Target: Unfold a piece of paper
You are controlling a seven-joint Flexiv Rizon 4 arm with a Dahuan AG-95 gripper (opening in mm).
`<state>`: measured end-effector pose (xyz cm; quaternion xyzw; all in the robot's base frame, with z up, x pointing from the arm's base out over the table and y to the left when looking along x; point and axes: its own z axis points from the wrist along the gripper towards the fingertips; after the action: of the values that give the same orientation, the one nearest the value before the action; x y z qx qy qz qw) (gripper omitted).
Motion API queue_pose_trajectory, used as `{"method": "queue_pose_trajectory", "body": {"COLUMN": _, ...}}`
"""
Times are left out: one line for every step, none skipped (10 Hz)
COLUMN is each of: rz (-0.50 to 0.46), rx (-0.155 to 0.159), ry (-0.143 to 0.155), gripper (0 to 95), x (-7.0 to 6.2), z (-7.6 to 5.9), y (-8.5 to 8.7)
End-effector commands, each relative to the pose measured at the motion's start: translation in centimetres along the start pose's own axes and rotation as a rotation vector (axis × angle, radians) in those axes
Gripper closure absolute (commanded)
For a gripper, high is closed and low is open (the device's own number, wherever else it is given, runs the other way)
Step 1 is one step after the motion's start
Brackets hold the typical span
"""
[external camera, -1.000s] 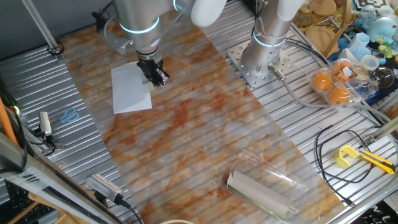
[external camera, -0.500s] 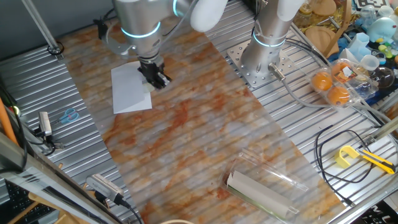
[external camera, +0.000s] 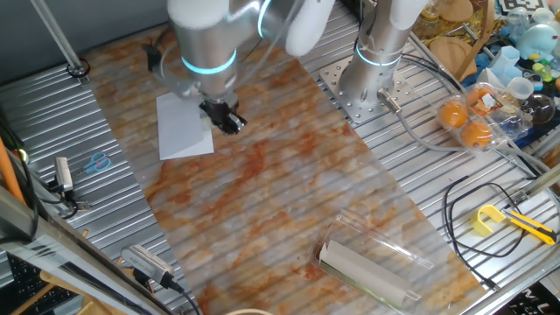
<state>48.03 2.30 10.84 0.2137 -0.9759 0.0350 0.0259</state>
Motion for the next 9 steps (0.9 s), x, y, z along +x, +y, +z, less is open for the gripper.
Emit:
{"method": "queue_pose_trajectory", "body": {"rz": -0.056, "rx": 0.003, "ry": -0.028, "gripper": 95.0, "x": 0.0, "z": 1.4, "y": -0.5}}
{"method": "queue_pose_trajectory", "body": {"rz": -0.062, "rx": 0.005, "ry": -0.032, "gripper": 95.0, "x": 0.0, "z": 1.6, "y": -0.5}}
{"method": "queue_pose_trajectory", "body": {"rz": -0.075, "rx": 0.011, "ry": -0.042, "gripper": 95.0, "x": 0.0, "z": 1.7, "y": -0.5}}
{"method": "queue_pose_trajectory", "body": {"rz": -0.094, "rx": 0.019, "ry": -0.054, "gripper": 95.0, "x": 0.0, "z": 1.7, "y": -0.5}}
{"method": "queue_pose_trajectory", "body": {"rz": -0.106, "rx": 0.023, "ry": -0.059, "gripper": 95.0, "x": -0.1, "z": 1.8, "y": -0.5}}
{"method": "queue_pose_trajectory", "body": {"rz": -0.129, "rx": 0.032, "ry": -0.072, "gripper": 95.0, "x": -0.1, "z": 2.0, "y": -0.6}}
{"method": "queue_pose_trajectory", "body": {"rz": -0.125, "rx": 0.035, "ry": -0.079, "gripper": 95.0, "x": -0.2, "z": 2.3, "y": -0.7}}
{"method": "queue_pose_trajectory", "body": {"rz": -0.123, "rx": 0.035, "ry": -0.082, "gripper": 95.0, "x": -0.4, "z": 2.6, "y": -0.8}}
{"method": "queue_pose_trajectory", "body": {"rz": -0.125, "rx": 0.034, "ry": -0.083, "gripper": 95.0, "x": -0.6, "z": 2.8, "y": -0.9}}
